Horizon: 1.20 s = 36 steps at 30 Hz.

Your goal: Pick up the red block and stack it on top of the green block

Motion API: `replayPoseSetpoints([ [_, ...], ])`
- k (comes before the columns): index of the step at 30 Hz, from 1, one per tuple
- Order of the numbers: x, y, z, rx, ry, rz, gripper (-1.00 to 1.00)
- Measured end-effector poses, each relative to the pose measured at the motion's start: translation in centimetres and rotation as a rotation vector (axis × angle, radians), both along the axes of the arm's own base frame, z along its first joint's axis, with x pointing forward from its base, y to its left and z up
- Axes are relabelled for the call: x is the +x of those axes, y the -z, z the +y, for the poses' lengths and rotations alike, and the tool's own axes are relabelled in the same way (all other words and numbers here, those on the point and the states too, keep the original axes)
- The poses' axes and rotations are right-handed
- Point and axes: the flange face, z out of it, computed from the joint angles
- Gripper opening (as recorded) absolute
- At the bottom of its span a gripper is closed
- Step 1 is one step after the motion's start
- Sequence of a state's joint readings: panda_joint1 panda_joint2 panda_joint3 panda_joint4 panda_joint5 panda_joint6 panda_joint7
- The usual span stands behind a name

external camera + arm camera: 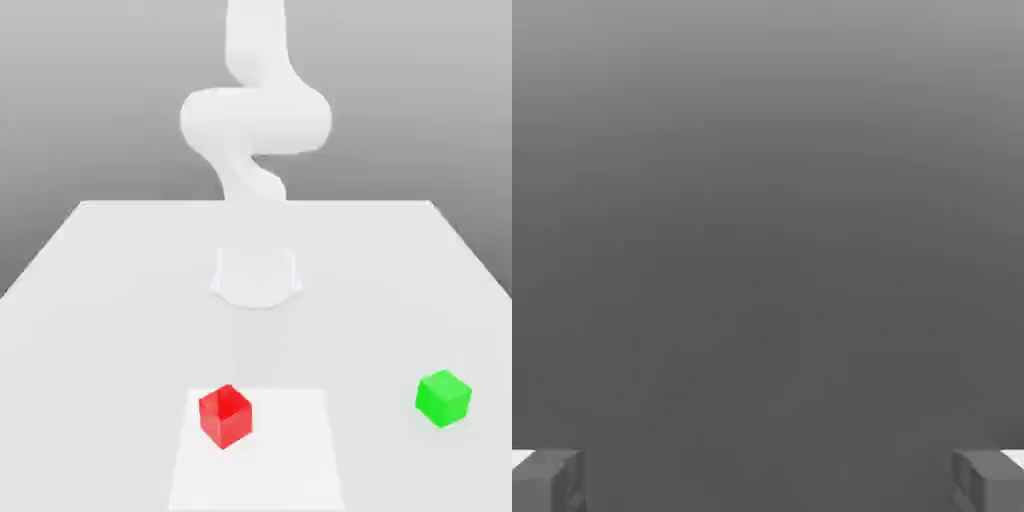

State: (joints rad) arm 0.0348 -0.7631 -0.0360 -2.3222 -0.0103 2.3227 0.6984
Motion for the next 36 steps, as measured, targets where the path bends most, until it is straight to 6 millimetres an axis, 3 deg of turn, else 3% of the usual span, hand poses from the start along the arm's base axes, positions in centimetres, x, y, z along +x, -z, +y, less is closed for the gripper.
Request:
replayPoseSetpoints([
  [9, 4.7, 8.6, -1.4, -0.197, -0.313, 0.121, 0.0],
  [18, 7.5, 17.7, -1.9, -0.372, -0.641, 0.221, 0.0],
  [27, 8.4, 26.7, -2.0, -0.528, -0.989, 0.302, 0.0],
  [36, 7.4, 35.3, -2.2, -0.661, -1.353, 0.363, 0.0],
])
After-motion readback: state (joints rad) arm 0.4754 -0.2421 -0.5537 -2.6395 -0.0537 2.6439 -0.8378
